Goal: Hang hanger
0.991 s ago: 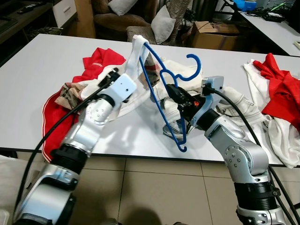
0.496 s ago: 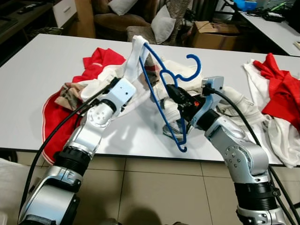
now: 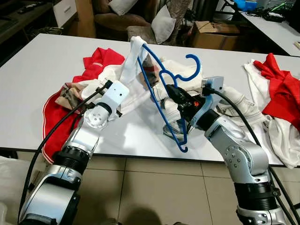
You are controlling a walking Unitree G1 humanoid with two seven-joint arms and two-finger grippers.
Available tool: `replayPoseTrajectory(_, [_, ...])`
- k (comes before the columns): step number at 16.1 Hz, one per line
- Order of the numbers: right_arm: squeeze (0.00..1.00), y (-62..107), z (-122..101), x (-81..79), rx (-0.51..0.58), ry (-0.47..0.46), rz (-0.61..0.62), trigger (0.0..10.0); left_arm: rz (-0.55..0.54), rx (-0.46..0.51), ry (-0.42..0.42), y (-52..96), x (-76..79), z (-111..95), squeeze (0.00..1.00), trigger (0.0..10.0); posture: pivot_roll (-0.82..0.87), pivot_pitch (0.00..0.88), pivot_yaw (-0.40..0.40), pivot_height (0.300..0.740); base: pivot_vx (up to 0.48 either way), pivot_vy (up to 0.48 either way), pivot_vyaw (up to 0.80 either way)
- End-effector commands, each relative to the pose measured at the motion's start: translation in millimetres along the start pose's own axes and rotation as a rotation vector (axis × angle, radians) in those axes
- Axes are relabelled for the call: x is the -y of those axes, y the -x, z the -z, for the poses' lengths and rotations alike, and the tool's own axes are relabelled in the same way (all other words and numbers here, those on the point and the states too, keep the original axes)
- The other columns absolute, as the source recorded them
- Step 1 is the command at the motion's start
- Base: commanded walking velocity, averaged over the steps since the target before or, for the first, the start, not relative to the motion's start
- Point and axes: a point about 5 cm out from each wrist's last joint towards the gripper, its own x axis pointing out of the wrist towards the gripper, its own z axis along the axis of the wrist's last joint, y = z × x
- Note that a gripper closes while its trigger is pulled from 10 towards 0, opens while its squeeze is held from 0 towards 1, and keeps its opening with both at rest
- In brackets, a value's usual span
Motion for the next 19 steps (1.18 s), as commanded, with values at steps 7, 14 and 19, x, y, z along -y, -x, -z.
replayPoseTrajectory(7, [0.00, 0.7, -2, -3.5, 0.015, 0.007, -0.006, 10.0, 0.053, 0.040, 0.062, 1.0, 1.5, -5, 0.00, 0.0, -0.04, 0.000, -0.035, 0.740, 0.000, 0.000, 0.00])
replayPoseTrajectory(14, [0.00, 4.4, 1, -0.8, -0.010, 0.006, -0.004, 10.0, 0.142, 0.154, 0.230, 6.0, -2.0, -25, 0.00, 0.0, -0.04, 0.000, -0.064, 0.740, 0.000, 0.000, 0.00])
replayPoseTrajectory(19, [0.76, 11.6, 4, 4.2, -0.041, -0.015, -0.010, 10.0, 0.285, 0.314, 0.371, 21.5, -26.1, -51, 0.00, 0.0, -0.04, 0.000, -0.056, 0.740, 0.000, 0.000, 0.00])
